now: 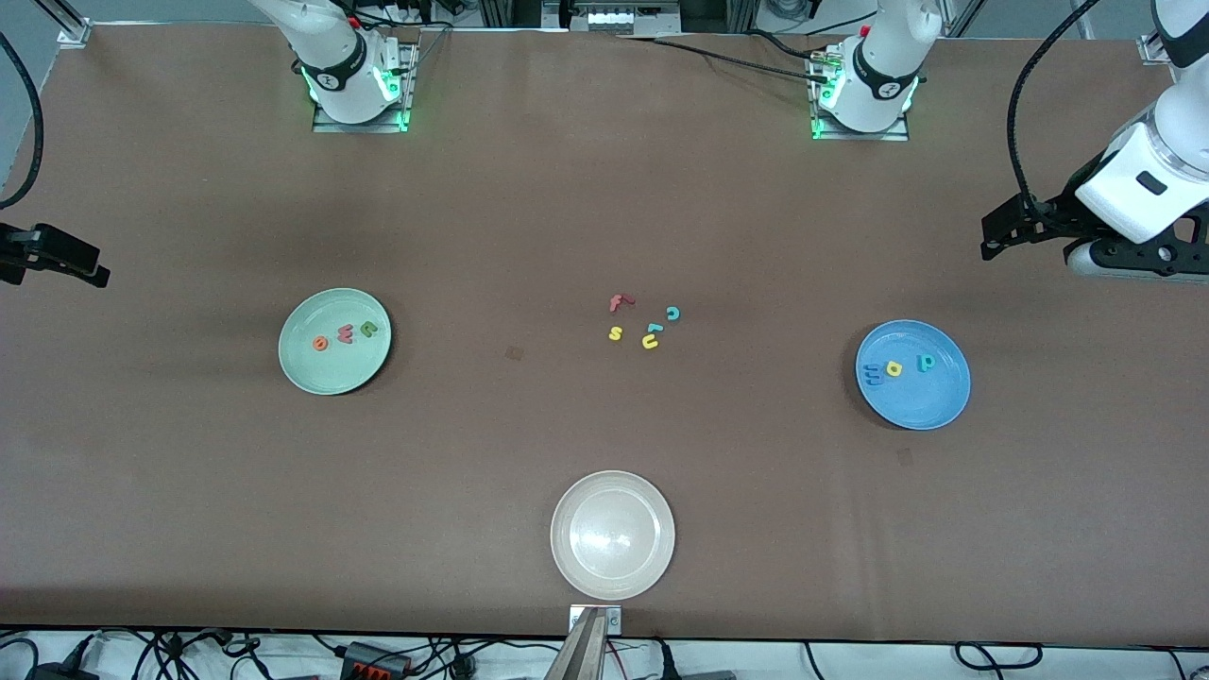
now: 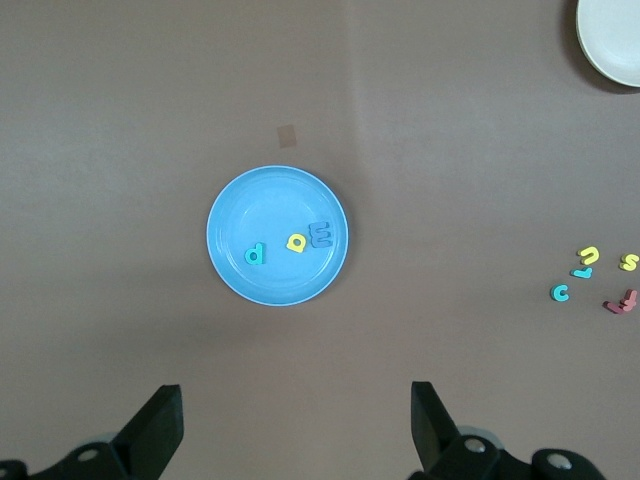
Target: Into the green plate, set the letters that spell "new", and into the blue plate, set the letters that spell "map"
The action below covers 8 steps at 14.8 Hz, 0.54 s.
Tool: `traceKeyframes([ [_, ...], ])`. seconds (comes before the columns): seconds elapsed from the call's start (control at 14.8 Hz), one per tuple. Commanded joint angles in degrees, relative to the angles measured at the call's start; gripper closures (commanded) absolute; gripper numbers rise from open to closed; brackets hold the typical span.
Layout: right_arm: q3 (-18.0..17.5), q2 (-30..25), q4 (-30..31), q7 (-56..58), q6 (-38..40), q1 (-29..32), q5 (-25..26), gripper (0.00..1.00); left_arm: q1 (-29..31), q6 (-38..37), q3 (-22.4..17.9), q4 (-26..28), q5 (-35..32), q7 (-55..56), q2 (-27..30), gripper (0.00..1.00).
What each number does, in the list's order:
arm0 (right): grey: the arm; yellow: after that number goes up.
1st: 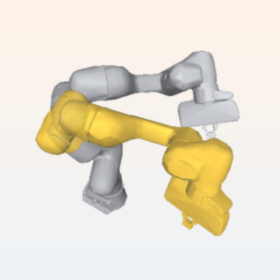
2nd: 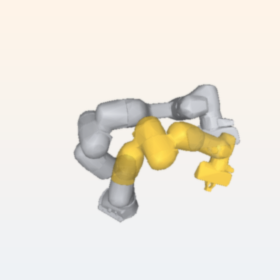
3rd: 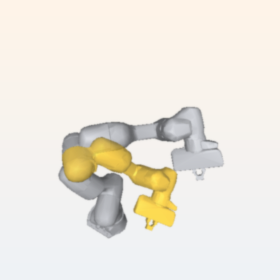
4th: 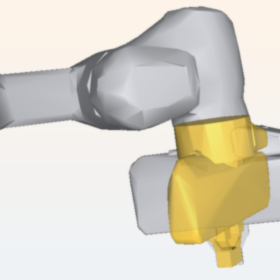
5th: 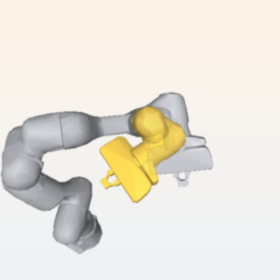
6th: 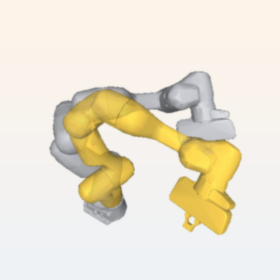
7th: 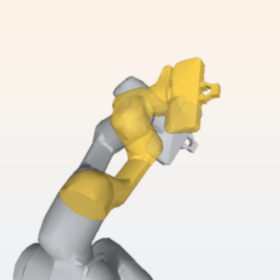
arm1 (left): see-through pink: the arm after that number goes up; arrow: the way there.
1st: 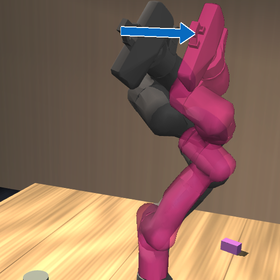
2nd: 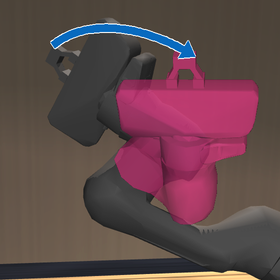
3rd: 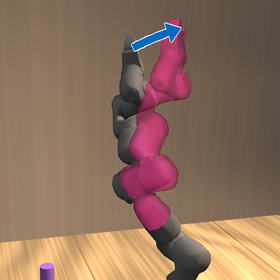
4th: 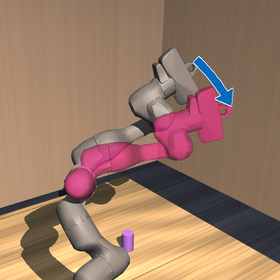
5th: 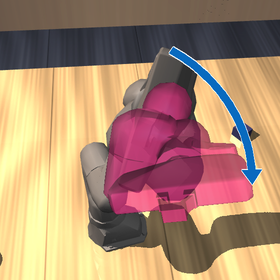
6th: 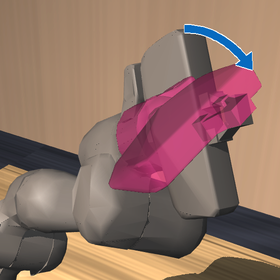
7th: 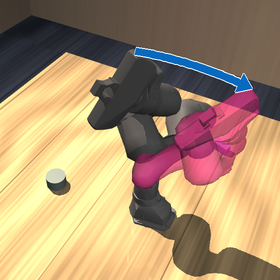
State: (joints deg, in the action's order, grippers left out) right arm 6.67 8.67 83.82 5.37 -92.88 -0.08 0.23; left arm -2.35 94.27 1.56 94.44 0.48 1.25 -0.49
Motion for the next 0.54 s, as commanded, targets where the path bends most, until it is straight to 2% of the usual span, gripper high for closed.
traceKeyframes([
  [0.0, -0.1, -0.5, 0.1, 0.3, 0.6, 0.5, 0.2, 0.00, 0.0, -0.8, 0.0, -0.4, -1.1, -1.0, 0.3, 0.00],
  [0.47, -0.1, -0.6, 0.1, 1.0, 0.5, 0.5, 0.3, 0.00, 0.0, -0.8, 0.0, -0.4, -1.1, -1.1, 0.3, 0.00],
])
